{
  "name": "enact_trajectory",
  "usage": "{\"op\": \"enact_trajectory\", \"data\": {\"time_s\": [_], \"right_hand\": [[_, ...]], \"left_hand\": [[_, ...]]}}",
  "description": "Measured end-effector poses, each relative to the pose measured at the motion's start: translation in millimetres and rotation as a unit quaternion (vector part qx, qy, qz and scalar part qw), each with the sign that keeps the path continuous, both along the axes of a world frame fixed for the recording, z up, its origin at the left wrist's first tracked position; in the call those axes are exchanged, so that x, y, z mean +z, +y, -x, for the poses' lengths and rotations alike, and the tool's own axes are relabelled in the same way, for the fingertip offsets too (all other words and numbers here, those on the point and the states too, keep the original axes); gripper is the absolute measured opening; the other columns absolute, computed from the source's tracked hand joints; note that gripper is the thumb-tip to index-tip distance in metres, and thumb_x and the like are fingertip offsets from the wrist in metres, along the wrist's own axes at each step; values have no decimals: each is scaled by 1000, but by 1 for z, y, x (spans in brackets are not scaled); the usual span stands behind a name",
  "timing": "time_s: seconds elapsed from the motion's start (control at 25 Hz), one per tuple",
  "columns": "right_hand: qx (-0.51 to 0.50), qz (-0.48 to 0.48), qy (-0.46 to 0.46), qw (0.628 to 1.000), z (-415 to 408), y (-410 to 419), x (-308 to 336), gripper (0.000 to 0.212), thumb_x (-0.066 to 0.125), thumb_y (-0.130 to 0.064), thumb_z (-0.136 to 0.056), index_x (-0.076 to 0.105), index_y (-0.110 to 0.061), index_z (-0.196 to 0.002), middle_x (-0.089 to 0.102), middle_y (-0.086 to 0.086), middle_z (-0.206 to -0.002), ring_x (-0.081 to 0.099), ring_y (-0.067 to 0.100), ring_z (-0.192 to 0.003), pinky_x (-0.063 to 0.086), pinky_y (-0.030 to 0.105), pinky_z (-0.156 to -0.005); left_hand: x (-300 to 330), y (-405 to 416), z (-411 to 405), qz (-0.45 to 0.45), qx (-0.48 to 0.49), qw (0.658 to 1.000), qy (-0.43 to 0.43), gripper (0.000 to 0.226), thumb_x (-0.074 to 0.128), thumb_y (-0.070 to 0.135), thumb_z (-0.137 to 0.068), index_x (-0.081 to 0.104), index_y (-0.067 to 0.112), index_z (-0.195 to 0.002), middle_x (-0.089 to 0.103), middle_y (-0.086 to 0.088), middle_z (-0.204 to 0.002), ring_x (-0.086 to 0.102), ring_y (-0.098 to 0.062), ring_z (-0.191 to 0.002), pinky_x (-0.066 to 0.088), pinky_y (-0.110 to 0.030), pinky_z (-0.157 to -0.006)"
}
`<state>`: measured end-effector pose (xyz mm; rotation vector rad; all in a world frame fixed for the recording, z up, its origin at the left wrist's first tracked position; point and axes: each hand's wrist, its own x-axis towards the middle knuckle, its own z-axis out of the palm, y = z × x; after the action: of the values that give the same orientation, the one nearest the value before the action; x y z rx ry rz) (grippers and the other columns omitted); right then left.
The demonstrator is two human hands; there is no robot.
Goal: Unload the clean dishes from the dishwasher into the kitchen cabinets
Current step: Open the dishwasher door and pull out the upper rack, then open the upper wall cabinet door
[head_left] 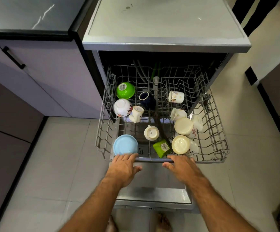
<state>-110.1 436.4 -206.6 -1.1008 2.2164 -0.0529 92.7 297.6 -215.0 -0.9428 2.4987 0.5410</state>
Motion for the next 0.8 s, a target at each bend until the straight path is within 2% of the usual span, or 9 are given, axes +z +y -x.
{"op": "enact_trajectory", "data": {"time_s": [0.08,0.2,0.28,0.36,0.56,0.6,0.68,0.72,0.8], "right_hand": [[-27,29,-9,999,-8,4,17,56,52,-53,-96,47,-25,-143,57,0,-138,50,20,-128,40,39,-106],[-27,52,-20,998,-24,7,46,60,53,-50,-96,40,-23,-149,48,1,-147,42,19,-137,38,37,-109],[0,64,-14,998,-33,4,66,62,53,-50,-96,38,-23,-150,44,0,-151,38,18,-139,33,35,-113],[31,69,1,997,-36,-4,91,60,52,-50,-97,40,-22,-149,41,-1,-153,34,18,-141,29,33,-115],[96,97,15,991,-35,-49,147,51,54,-53,-93,59,-20,-132,51,0,-143,41,20,-133,31,32,-113],[104,109,17,988,-34,-60,160,50,55,-53,-92,60,-20,-130,52,0,-141,41,20,-132,32,32,-112],[135,137,32,981,-40,-85,193,47,54,-51,-94,61,-18,-126,53,1,-136,42,20,-129,34,33,-109],[150,153,42,976,-45,-98,207,46,53,-51,-94,62,-17,-124,54,2,-133,43,21,-127,35,33,-107],[179,173,57,967,-58,-126,228,44,53,-51,-94,64,-17,-120,56,2,-128,45,21,-125,34,31,-105]], "left_hand": [[19,11,-13,-21,11,1000,5,70,30,58,-99,10,25,-156,15,2,-162,9,-18,-150,5,-36,-122],[51,24,-35,-40,47,998,3,74,27,59,-98,0,22,-157,1,1,-164,-3,-16,-151,-1,-32,-120],[76,26,-43,-42,65,997,1,84,11,70,-89,-2,21,-157,0,1,-164,-4,-16,-150,-4,-29,-118],[107,26,-47,-32,88,995,23,104,-4,78,-69,-1,21,-156,1,2,-164,-4,-16,-150,-5,-27,-117],[170,13,-60,-1,115,993,40,90,0,72,-84,-2,19,-156,0,2,-164,-5,-15,-150,-4,-26,-117],[182,7,-65,4,121,992,39,94,-3,74,-81,-2,18,-156,-1,1,-164,-6,-15,-150,-4,-26,-117],[214,-10,-81,32,148,987,53,119,-18,84,-60,-2,15,-156,0,0,-164,-5,-16,-150,-3,-26,-117],[226,-19,-91,37,160,985,59,120,-17,84,-59,-1,15,-156,1,0,-164,-4,-16,-150,-2,-27,-119],[248,-39,-114,62,182,978,80,98,0,76,-80,1,14,-157,2,0,-164,-4,-15,-150,0,-27,-120]]}}
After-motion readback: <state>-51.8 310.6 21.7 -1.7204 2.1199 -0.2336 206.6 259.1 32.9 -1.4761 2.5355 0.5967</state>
